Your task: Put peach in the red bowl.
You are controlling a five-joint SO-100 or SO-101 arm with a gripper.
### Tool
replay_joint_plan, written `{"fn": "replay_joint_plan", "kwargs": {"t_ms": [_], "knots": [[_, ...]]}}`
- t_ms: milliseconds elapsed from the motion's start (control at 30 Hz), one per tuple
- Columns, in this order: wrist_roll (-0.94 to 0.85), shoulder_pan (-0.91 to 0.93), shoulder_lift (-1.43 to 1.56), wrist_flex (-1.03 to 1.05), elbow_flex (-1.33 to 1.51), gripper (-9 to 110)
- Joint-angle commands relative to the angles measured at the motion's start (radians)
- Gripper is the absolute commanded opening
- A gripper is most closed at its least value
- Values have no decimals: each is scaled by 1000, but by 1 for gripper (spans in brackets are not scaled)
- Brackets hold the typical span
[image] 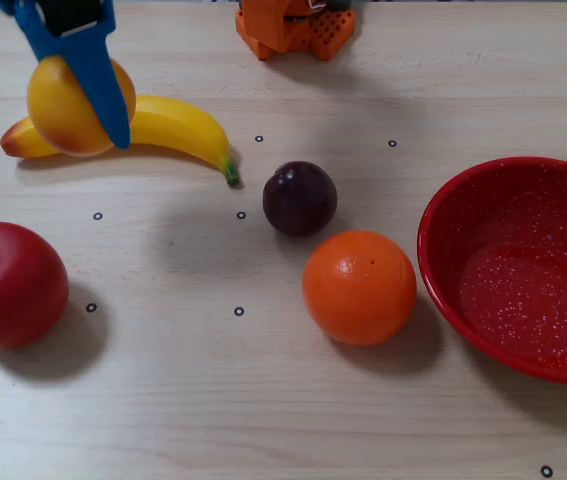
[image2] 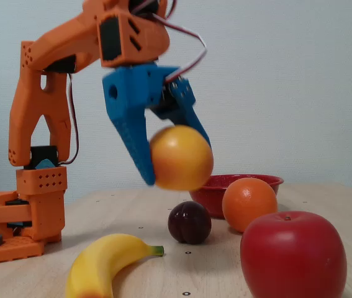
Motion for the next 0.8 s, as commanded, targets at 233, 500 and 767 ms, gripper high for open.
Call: {"fn": "replay_joint_plan", "kwargs": {"t_ms": [233, 500, 767], "knots": [[196, -166, 146, 9, -186, 0], [434, -388, 150, 72, -318, 0], [632, -583, 172, 129, -410, 0]]}}
